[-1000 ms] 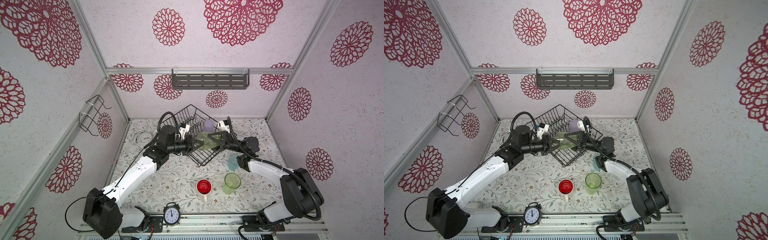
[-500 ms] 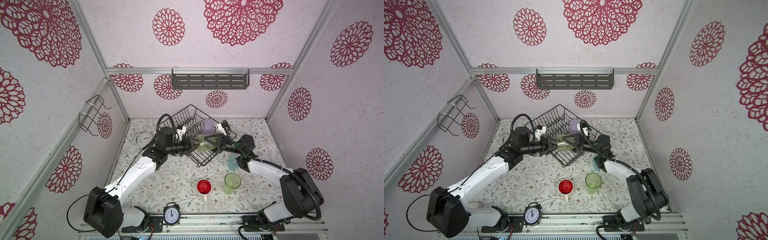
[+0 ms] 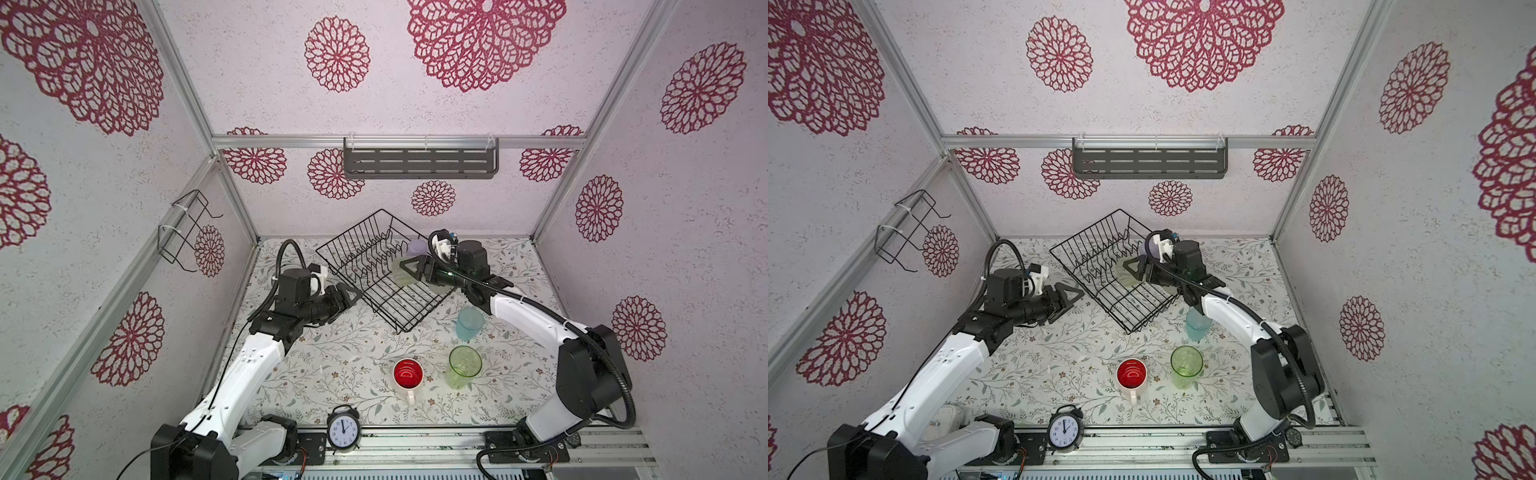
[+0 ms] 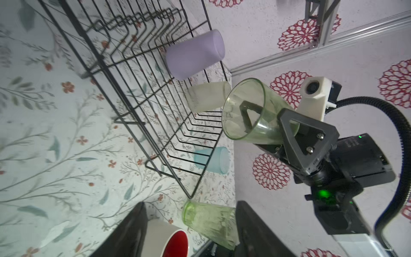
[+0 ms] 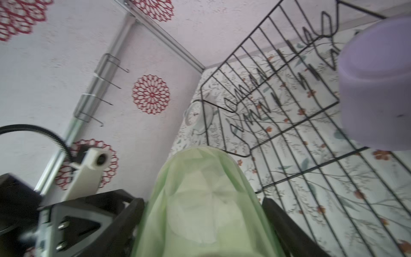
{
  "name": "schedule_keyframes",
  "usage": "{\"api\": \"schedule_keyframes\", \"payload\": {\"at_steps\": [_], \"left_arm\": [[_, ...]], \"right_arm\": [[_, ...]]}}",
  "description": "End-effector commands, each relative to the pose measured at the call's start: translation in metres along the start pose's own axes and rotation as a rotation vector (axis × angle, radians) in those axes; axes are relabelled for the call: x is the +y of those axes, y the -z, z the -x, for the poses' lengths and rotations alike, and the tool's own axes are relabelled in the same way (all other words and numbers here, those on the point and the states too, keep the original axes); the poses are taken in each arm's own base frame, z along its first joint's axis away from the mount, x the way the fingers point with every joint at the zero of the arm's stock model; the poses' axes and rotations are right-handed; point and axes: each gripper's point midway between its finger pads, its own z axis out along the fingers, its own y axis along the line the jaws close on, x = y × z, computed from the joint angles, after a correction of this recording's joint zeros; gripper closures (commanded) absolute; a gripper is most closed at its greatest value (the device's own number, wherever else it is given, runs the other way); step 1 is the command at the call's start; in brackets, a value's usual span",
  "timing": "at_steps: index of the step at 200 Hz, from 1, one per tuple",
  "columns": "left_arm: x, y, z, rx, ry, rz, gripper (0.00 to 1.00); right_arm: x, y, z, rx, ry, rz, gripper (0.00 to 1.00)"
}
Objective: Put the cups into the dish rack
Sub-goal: 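Open the left gripper while the right gripper carries the cup over the rack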
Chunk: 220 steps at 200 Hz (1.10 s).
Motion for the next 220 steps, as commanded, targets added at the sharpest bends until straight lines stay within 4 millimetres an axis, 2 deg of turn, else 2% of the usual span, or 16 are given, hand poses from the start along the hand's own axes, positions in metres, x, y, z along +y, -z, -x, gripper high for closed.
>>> {"api": "schedule_keyframes", "payload": {"at_steps": [1,18,42,70,105,158,220], "left_arm": [[0.037,0.004,-0.013,0.014,-0.042,0.127,0.29],[0.058,0.003,-0.019,0.015,-0.038,0.195,0.25],[0.087,0.006,-0.023,0.008,-0.041,0.319,0.24],[0.075,-0.004,-0.031,0.058,-0.033,0.229,0.22],[0.095,0.004,-0.035,0.076,-0.044,0.347,0.22],[0.097,0.002,-0.041,0.079,-0.005,0.329,0.22],[0.088,0.01,-0.038,0.059,-0.024,0.315,0.22]], "right_arm": [[-0.031,-0.009,0.003,0.022,0.135,-0.203,0.28],[-0.046,-0.021,0.002,0.059,0.197,-0.296,0.28],[-0.051,-0.04,-0.002,0.14,0.334,-0.392,0.29],[-0.067,-0.058,-0.005,0.213,0.456,-0.506,0.29],[-0.084,-0.081,-0.01,0.271,0.532,-0.585,0.3],[-0.101,-0.102,-0.006,0.28,0.65,-0.694,0.3],[-0.104,-0.125,-0.003,0.272,0.651,-0.664,0.27]]}}
